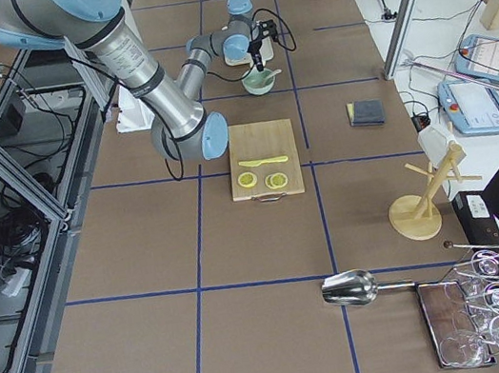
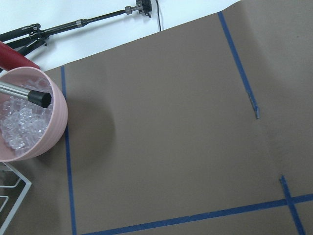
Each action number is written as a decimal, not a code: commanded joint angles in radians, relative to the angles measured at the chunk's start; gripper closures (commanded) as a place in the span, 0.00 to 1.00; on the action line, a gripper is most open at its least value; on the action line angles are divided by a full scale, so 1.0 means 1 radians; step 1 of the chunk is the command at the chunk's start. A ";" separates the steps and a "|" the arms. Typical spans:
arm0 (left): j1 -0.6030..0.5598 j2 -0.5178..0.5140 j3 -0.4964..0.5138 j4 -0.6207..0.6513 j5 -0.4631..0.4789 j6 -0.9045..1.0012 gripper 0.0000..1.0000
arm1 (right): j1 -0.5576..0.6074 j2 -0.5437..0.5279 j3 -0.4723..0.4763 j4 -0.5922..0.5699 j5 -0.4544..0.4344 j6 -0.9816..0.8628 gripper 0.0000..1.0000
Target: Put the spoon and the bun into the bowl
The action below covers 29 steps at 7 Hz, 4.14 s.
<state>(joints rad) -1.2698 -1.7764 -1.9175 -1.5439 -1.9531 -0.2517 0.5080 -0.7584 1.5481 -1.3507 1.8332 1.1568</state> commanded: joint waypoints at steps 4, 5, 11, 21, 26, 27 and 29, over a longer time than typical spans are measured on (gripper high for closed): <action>-0.100 0.104 0.015 -0.007 -0.063 0.167 0.00 | 0.003 -0.002 0.001 -0.005 0.000 -0.009 0.00; -0.150 0.120 0.035 -0.005 -0.072 0.249 0.00 | 0.006 -0.004 0.001 -0.005 0.000 -0.012 0.00; -0.292 0.146 0.181 0.036 -0.314 0.416 0.00 | 0.087 -0.088 0.201 -0.249 0.043 -0.107 0.00; -0.290 0.212 0.226 0.028 -0.395 0.419 0.00 | 0.877 -0.843 0.393 -0.311 0.455 -1.113 0.00; -0.292 0.213 0.233 0.028 -0.395 0.416 0.00 | 1.121 -0.883 0.181 -0.351 0.484 -1.453 0.00; -0.292 0.215 0.238 0.028 -0.394 0.416 0.00 | 1.121 -0.872 0.166 -0.344 0.485 -1.450 0.00; -0.290 0.242 0.273 0.028 -0.392 0.419 0.00 | 1.133 -0.872 0.170 -0.344 0.517 -1.419 0.00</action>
<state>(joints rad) -1.5607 -1.5471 -1.6640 -1.5149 -2.3461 0.1655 1.6358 -1.6316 1.7188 -1.6953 2.3271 -0.2869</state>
